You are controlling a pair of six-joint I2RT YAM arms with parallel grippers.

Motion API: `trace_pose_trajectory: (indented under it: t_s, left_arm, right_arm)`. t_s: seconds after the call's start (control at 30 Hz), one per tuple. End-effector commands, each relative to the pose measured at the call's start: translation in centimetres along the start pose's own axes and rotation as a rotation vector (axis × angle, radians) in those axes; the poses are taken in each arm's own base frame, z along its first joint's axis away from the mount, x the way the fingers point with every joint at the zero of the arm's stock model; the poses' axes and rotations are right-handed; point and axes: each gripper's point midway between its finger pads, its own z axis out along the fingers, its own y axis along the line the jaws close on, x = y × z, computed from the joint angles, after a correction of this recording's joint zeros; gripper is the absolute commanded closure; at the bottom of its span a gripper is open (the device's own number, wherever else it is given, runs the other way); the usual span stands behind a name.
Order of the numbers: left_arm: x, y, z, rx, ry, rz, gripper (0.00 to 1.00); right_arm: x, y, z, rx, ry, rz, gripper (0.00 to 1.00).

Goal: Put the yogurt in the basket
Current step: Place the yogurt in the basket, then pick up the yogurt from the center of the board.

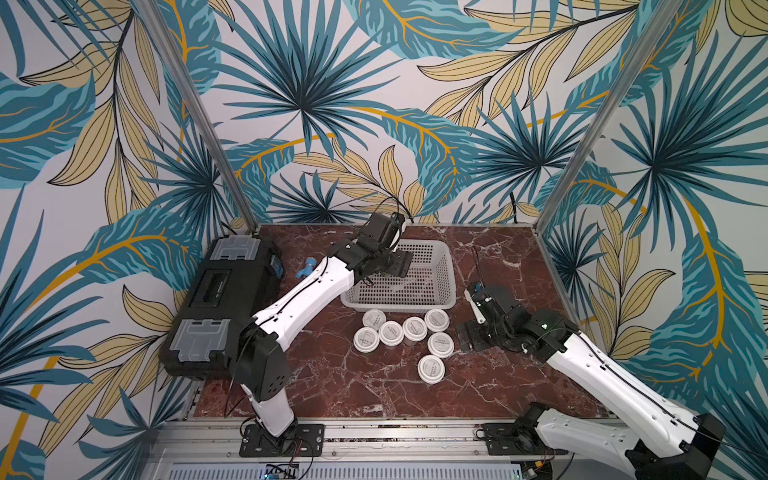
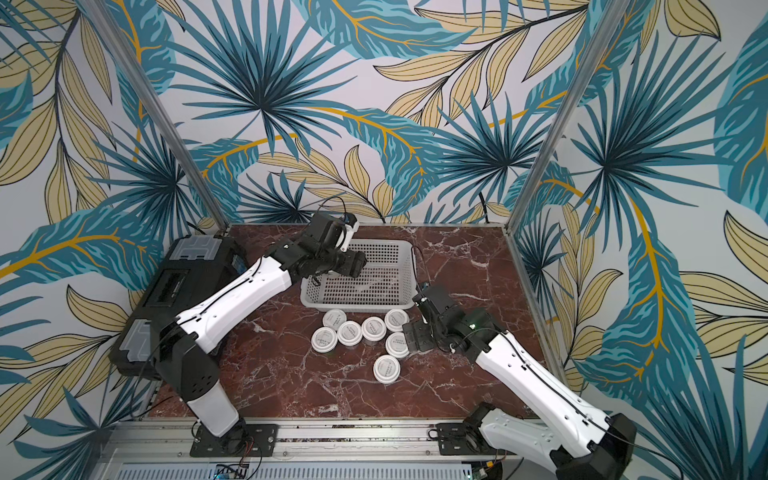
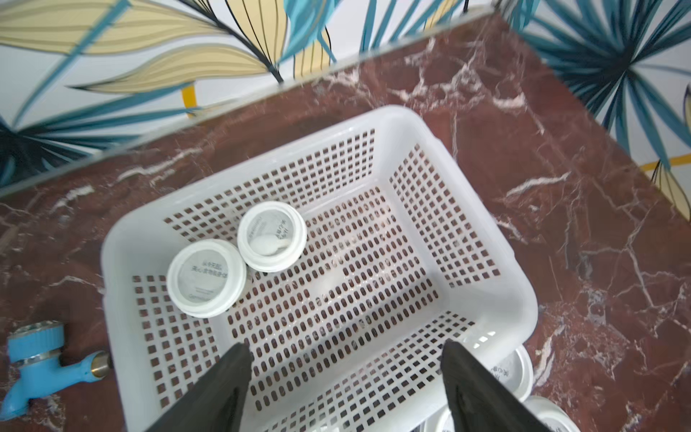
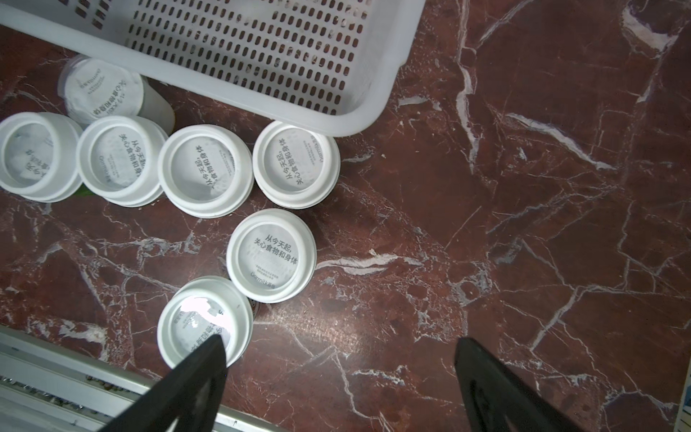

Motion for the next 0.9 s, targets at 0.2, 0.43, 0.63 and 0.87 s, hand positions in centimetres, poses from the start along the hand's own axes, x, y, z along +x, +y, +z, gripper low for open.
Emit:
trace_pose_trajectory:
  t_s: [0.2,0.43,0.63,0.87]
  left_arm:
    - [5.2,3.6,-2.7,-0.028,-0.208,-0.23,0.15]
    - [7.6,5.8,-6.2,-0.095,-0.29,-0.207,0.15]
    - [8.0,6.8,-6.9,-0.12,-0.363,-0.221,0.15]
    - [8.2,7.0,-6.3,-0.13,-0.346,-0.226,0.15]
  right_arm:
    - [2.5,1.3,-0.7,-0.047,0.126,0.008,0.0]
    - [2.7,2.9,0.0,-0.038,0.167,-0.047,0.0]
    - [3.3,5.4,1.1,-0.022,0.173,-0.116,0.01]
    - [4.9,8.2,2.8,-0.06,0.171,-0.126,0.0]
